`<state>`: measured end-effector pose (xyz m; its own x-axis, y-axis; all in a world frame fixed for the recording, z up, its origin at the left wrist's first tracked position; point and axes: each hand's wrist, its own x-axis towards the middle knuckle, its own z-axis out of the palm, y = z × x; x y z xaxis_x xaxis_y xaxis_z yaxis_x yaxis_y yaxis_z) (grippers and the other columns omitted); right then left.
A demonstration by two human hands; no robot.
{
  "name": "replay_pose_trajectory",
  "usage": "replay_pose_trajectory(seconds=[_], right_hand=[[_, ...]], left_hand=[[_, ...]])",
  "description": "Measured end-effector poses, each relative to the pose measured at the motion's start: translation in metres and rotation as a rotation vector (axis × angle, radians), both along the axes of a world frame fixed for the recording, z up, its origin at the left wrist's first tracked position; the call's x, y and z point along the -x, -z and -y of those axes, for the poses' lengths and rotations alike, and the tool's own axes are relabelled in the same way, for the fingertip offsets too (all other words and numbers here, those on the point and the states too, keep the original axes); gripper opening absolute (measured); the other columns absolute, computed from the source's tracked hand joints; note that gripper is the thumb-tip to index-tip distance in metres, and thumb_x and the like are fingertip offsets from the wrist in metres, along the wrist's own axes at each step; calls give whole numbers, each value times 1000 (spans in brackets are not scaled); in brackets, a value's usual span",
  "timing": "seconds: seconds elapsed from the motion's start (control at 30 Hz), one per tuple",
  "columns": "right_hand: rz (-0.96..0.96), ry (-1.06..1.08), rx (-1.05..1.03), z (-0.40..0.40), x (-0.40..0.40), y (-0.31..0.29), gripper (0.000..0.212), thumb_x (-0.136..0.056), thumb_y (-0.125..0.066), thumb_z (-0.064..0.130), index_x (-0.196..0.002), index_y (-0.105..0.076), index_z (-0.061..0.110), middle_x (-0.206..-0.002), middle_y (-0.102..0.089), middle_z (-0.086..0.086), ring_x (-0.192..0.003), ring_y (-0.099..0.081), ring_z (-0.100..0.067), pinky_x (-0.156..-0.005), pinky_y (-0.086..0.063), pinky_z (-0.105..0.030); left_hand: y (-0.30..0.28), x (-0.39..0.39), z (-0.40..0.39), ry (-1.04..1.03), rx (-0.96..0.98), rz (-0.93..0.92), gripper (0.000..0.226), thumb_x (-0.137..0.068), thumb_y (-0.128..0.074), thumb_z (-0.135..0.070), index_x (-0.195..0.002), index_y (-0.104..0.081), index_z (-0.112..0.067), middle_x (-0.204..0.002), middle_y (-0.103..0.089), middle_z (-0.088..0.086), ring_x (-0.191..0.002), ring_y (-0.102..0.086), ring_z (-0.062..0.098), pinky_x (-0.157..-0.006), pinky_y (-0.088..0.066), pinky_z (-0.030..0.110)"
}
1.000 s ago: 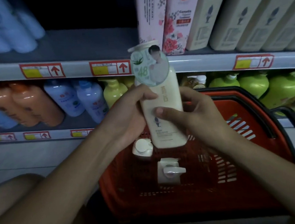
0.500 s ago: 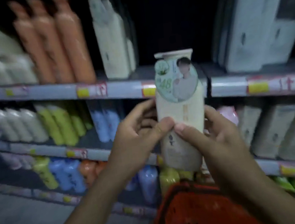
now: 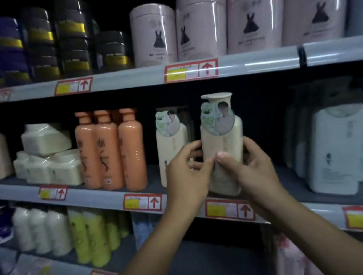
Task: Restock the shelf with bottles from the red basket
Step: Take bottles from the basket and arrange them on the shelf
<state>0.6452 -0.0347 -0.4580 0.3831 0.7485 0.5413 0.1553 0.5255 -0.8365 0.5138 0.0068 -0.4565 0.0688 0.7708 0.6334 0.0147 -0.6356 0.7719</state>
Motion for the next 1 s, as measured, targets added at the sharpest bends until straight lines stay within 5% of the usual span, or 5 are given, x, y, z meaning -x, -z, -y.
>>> replay_pose_trajectory(seconds=[0.37, 0.5, 0.57, 0.67, 1.0], right_hand=[[262, 155, 225, -32, -33, 0, 49, -85, -83, 30, -129, -65, 21, -110, -74, -3, -101, -71, -21, -90, -61, -48], [484, 381, 390, -24, -27, 7, 73, -74, -90, 37, -133, -52, 16, -117, -65, -5, -106, -65, -23, -88, -58, -43], [543, 481, 395, -20, -19, 14, 67, -74, -90, 39, -122, -48, 18, -119, -62, -6, -108, -64, -25, -88, -57, -43], [562, 503, 421, -22, -15, 12, 58, -74, -90, 39, -109, -49, 16, -114, -63, -7, -106, -64, -27, -83, -56, -40], [449, 505, 545, -68, -12, 2, 48, -92, -75, 28, -122, -46, 5, -125, -62, -20, -115, -63, -38, -86, -58, -45]], left_hand=[[40, -20, -21, -70, 2, -202, 43, -93, -65, -6, -133, -63, -23, -121, -63, -6, -89, -66, 0, -79, -57, 15], [43, -18, -14, -78, -16, -153, 38, -93, -64, -2, -121, -68, -26, -108, -67, -9, -87, -65, 1, -78, -56, 15], [42, -17, -15, -80, -2, -82, 37, -91, -64, 1, -114, -70, -27, -98, -70, -7, -85, -65, 1, -74, -53, 11], [40, -18, -16, -75, 5, -76, 38, -93, -61, 2, -117, -70, -26, -102, -72, -10, -90, -67, -3, -80, -51, 8], [25, -41, -41, -30, 68, -400, 49, -95, -50, 1, -140, -61, -16, -135, -66, 2, -124, -61, 11, -101, -41, 13]])
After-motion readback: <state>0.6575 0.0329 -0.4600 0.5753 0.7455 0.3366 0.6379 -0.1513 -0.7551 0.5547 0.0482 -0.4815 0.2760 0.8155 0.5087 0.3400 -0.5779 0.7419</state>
